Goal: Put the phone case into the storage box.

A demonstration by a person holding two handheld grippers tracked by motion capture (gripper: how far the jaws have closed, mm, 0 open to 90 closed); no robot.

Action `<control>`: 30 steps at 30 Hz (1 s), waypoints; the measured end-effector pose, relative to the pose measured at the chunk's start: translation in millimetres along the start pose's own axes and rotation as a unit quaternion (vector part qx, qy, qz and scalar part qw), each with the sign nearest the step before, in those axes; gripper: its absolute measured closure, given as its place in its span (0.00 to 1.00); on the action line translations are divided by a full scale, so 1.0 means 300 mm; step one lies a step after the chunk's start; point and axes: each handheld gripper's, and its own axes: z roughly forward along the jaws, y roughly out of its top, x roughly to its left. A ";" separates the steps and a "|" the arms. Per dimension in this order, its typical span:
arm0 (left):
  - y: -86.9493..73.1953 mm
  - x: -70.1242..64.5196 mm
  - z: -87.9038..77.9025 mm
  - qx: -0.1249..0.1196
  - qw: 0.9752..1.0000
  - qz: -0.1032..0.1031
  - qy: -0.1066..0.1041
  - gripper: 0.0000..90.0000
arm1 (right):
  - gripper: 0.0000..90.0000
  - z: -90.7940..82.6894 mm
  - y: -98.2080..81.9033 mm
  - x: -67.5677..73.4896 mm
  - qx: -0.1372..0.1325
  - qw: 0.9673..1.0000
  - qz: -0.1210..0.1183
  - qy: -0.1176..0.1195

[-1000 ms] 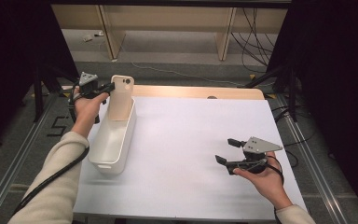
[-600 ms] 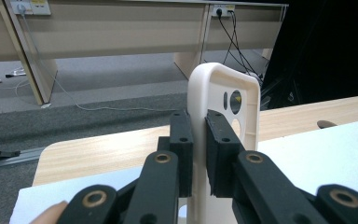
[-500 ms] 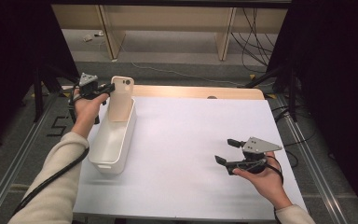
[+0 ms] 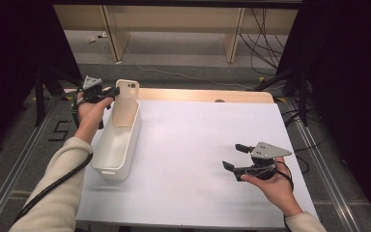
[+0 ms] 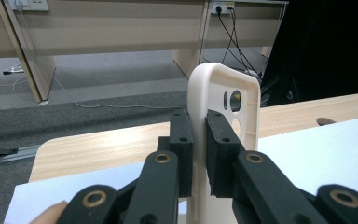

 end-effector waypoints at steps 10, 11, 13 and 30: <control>-0.008 0.005 0.001 0.002 1.000 -0.004 0.000 0.91 | 0.24 0.001 -0.001 0.001 0.001 1.000 0.000 0.000; -0.009 0.005 0.001 0.002 1.000 -0.004 0.000 0.91 | 0.24 0.001 -0.001 0.001 0.001 1.000 0.000 0.001; -0.009 0.006 0.001 0.003 1.000 -0.004 0.000 0.91 | 0.24 0.001 0.000 0.001 0.001 1.000 0.000 0.001; -0.019 0.008 0.003 0.012 1.000 -0.006 -0.003 0.91 | 0.24 0.000 0.000 0.000 0.001 1.000 0.000 -0.001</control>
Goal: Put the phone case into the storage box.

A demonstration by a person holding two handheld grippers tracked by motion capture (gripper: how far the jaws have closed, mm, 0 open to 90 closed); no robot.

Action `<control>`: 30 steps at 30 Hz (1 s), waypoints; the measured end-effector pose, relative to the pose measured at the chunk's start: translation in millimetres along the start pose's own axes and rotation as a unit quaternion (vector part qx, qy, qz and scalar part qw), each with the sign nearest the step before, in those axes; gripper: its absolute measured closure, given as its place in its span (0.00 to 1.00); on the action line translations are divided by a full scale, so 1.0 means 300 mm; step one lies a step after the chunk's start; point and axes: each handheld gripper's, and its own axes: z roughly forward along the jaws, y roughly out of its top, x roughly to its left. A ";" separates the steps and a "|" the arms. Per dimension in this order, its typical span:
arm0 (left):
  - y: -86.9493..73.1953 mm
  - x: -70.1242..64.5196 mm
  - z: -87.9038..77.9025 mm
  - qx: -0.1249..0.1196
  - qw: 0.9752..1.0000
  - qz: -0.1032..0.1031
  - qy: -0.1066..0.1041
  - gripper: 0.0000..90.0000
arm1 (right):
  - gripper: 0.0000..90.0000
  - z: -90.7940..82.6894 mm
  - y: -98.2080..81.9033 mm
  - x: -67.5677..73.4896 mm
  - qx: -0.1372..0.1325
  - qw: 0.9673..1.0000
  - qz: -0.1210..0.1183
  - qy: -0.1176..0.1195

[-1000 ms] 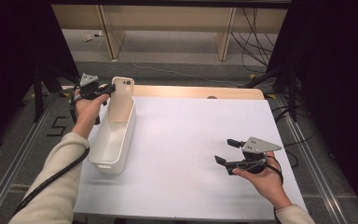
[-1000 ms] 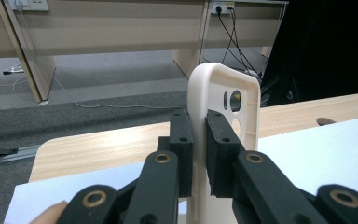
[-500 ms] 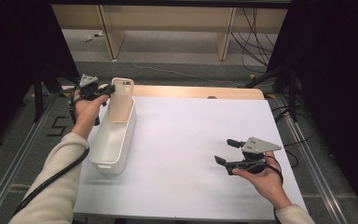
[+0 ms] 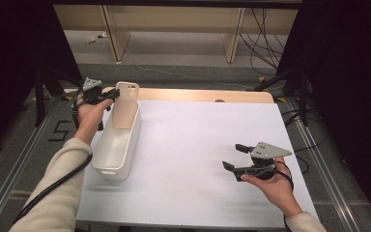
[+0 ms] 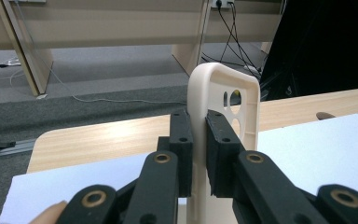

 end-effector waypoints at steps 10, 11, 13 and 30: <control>-0.005 0.002 0.002 0.003 1.000 -0.002 0.000 0.91 | 0.24 0.000 0.000 0.000 0.001 1.000 0.000 0.000; -0.005 0.002 0.002 0.004 1.000 -0.002 0.001 0.91 | 0.24 0.000 0.000 0.000 0.000 1.000 0.000 0.000; -0.005 0.002 0.002 0.004 1.000 -0.003 0.001 0.91 | 0.24 0.000 0.000 0.000 0.000 1.000 0.000 0.000; -0.014 0.011 0.003 0.009 1.000 -0.007 0.005 0.90 | 0.24 0.000 0.000 0.001 0.001 1.000 0.001 0.001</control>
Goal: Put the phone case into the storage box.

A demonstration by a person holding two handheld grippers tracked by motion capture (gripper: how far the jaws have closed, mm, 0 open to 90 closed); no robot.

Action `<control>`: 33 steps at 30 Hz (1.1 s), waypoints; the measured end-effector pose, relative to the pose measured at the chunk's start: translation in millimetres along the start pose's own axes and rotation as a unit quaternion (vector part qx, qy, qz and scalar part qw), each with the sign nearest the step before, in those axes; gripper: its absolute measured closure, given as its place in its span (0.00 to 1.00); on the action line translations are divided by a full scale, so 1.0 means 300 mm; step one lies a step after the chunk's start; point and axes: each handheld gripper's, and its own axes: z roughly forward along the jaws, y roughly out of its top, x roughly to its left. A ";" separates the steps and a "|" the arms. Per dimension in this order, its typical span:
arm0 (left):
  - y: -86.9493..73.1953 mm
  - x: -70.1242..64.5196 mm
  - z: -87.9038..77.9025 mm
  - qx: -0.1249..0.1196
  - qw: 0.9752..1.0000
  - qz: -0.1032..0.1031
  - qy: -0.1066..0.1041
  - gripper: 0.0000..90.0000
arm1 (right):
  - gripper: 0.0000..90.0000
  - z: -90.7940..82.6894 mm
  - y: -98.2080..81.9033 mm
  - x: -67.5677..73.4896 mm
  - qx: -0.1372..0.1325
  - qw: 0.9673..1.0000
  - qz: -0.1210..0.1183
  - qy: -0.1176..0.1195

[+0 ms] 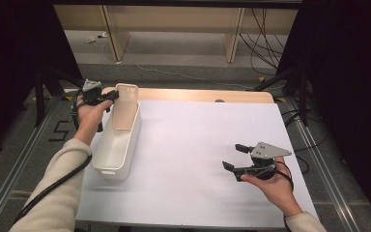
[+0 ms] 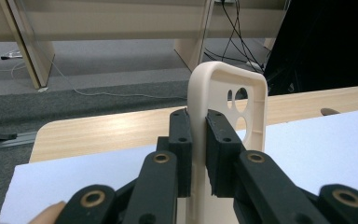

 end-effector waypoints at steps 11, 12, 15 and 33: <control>-0.005 0.004 0.001 0.003 1.000 -0.004 0.001 0.90 | 0.24 0.000 0.000 0.000 0.000 1.000 0.000 0.000; -0.006 0.004 0.001 0.003 1.000 -0.004 0.001 0.90 | 0.24 0.001 0.000 0.000 0.000 1.000 0.000 0.001; -0.007 0.006 0.001 0.006 1.000 -0.005 0.001 0.90 | 0.24 0.002 0.000 0.001 0.001 1.000 0.000 0.001; -0.019 0.013 0.006 0.014 1.000 -0.007 0.004 0.89 | 0.24 0.003 0.000 0.002 0.000 1.000 0.000 0.002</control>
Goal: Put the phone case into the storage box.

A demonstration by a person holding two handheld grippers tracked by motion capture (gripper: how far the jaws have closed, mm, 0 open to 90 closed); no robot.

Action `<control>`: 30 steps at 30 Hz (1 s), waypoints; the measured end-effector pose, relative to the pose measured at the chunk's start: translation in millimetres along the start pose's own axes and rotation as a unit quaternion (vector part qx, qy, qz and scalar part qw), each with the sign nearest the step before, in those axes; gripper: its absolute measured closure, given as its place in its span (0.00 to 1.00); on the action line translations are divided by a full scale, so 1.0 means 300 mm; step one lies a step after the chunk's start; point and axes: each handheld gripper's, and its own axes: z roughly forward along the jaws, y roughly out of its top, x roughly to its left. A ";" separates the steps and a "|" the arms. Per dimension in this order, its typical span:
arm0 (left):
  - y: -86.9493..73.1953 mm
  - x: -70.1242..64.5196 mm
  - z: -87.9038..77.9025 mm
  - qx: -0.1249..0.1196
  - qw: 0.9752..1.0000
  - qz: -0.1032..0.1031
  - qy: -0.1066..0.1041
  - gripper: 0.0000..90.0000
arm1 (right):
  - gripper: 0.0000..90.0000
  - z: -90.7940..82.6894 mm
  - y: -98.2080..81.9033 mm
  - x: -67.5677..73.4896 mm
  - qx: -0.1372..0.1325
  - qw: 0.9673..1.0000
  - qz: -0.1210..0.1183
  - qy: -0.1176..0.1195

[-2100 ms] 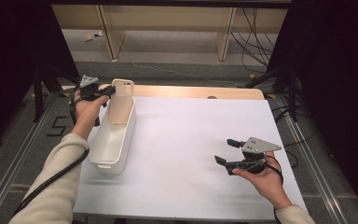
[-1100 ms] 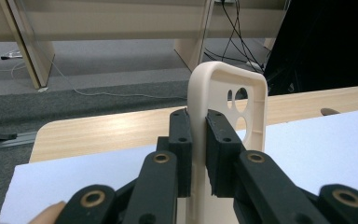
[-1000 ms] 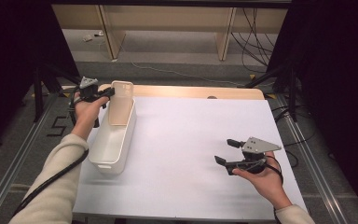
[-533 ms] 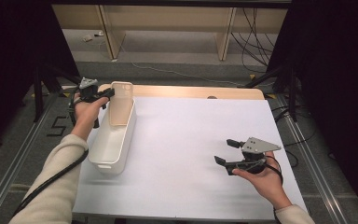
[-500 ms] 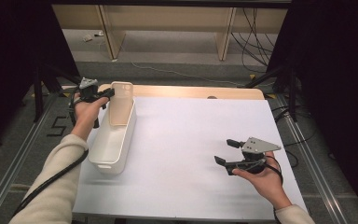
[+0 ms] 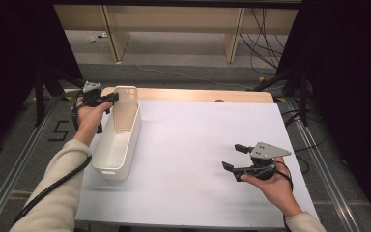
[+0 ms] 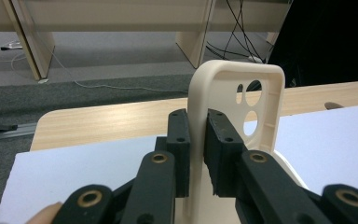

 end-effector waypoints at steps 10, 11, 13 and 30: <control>-0.003 0.003 0.003 0.003 1.000 -0.002 0.000 0.89 | 0.24 0.002 -0.001 0.001 0.002 1.000 0.001 0.002; -0.003 0.003 0.003 0.003 1.000 -0.002 -0.001 0.89 | 0.24 0.002 -0.001 0.001 0.002 1.000 0.001 0.002; -0.004 0.004 0.004 0.005 1.000 -0.002 0.000 0.88 | 0.24 0.002 -0.001 0.001 0.002 1.000 0.001 0.002; -0.005 0.004 0.012 0.008 1.000 0.002 0.003 0.86 | 0.24 0.003 -0.002 0.002 0.003 1.000 0.000 0.003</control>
